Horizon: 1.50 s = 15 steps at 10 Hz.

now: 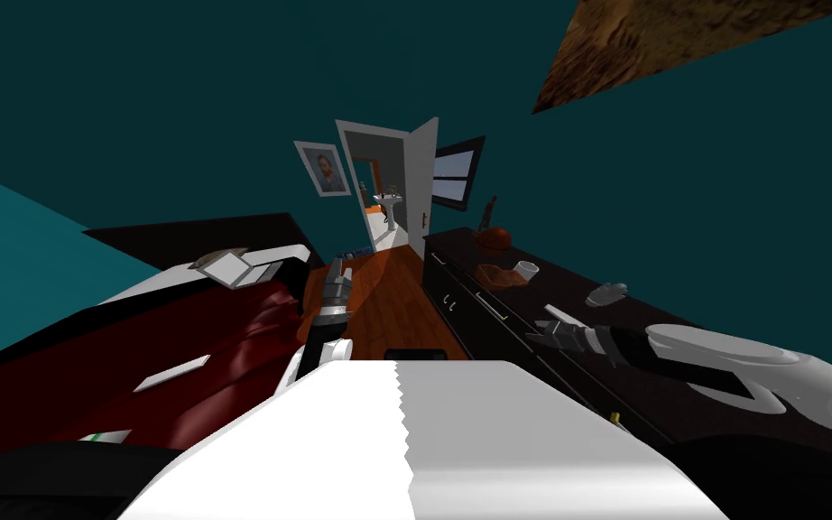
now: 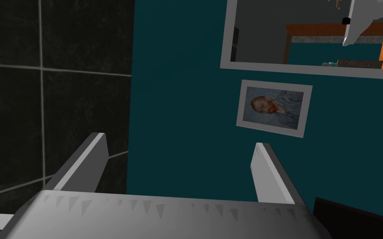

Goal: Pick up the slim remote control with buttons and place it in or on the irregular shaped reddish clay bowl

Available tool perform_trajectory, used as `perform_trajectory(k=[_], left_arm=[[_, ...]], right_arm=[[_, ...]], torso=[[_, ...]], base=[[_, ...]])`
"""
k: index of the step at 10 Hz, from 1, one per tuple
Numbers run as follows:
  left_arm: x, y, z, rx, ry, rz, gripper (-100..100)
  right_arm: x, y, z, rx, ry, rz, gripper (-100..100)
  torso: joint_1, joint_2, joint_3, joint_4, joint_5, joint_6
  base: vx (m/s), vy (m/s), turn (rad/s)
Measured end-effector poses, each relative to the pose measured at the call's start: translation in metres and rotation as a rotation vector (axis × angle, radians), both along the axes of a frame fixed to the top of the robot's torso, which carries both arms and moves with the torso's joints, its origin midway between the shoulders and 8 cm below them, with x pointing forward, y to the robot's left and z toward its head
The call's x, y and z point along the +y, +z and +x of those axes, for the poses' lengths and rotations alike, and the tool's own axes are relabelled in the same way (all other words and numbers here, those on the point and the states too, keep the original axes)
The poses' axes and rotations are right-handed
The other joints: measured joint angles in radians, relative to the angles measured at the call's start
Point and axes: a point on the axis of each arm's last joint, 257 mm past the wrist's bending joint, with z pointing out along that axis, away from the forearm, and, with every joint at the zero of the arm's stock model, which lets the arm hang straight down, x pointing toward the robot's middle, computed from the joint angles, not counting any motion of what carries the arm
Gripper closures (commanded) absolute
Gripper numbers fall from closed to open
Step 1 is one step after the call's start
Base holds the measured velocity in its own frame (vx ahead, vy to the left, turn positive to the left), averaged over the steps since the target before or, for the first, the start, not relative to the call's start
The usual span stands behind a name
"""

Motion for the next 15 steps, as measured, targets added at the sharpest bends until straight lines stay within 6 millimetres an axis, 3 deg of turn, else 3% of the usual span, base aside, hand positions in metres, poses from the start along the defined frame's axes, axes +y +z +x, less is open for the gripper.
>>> perform_trajectory(k=[5,10,13,15], left_arm=[[0.000,0.000,0.000,0.000,0.000,0.000,0],[0.000,0.000,0.000,0.000,0.000,0.000,0],[0.000,0.000,0.000,0.000,0.000,0.000,0],[0.000,0.000,0.000,0.000,0.000,0.000,0]], right_arm=[[-0.056,0.001,-0.034,0.137,0.020,-0.162,-100],[-0.111,0.015,-0.068,0.271,0.027,-0.302,-100],[-0.133,0.020,-0.091,0.346,0.023,-0.356,-100],[-0.137,0.017,-0.099,0.364,0.025,-0.371,-100]], torso=[[0.000,-0.002,-0.001,0.000,0.000,0.000],[-0.002,-0.002,-0.001,0.000,-0.001,0.000],[-0.004,-0.004,-0.002,-0.001,-0.001,0.000],[-0.001,-0.001,-0.001,0.000,-0.001,0.000]], base=[[0.077,-0.014,0.013],[0.100,-0.039,0.000],[0.122,-0.066,-0.012],[0.081,-0.045,-0.017]])
